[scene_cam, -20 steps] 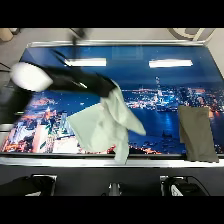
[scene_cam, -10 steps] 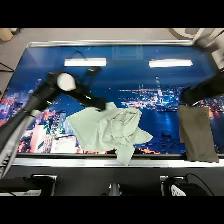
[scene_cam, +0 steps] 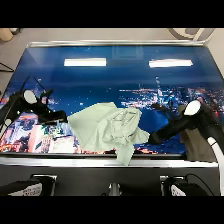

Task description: Fold the shirts.

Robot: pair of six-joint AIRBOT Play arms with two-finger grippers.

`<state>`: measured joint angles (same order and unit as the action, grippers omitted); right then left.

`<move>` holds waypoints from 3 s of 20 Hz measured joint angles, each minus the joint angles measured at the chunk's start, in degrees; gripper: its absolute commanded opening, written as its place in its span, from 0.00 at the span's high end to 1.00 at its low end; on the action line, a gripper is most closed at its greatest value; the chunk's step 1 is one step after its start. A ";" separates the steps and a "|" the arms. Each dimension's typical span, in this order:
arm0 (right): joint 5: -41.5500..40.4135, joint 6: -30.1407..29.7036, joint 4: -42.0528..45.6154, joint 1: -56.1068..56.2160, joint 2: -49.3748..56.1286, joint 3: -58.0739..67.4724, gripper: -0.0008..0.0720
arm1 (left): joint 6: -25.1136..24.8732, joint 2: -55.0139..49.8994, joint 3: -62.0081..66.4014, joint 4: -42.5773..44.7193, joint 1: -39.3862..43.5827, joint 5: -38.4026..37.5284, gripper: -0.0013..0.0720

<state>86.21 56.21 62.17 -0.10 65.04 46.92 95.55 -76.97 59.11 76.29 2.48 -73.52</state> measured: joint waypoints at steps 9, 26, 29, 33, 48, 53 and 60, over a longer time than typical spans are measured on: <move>-9.51 -3.17 -5.42 0.00 -0.07 -12.61 0.31 | -0.87 -3.72 -7.63 -12.28 0.50 15.15 0.45; -30.23 0.37 -20.06 15.23 5.07 -18.18 0.97 | -1.92 0.17 -7.89 -16.52 2.91 22.91 0.95; -27.93 -1.27 -20.13 15.39 4.07 -14.84 0.97 | -2.71 4.09 -6.05 -16.20 2.91 22.88 0.95; -21.14 0.85 -7.21 11.28 -5.49 2.43 0.97 | -2.40 15.21 5.25 -7.85 2.86 23.80 0.95; -29.03 9.55 25.57 0.68 -27.47 59.84 0.97 | 6.69 40.02 42.66 0.39 -0.20 30.03 0.95; -30.91 7.48 27.04 0.59 -21.94 60.54 0.97 | 4.66 36.11 42.71 5.84 -0.20 20.24 0.95; -24.70 6.75 30.36 0.61 0.26 59.91 0.97 | 2.25 20.87 31.93 10.38 -0.20 13.64 0.95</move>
<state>61.52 62.96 92.53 0.51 65.30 106.83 97.80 -56.10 91.05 86.67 2.28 -59.88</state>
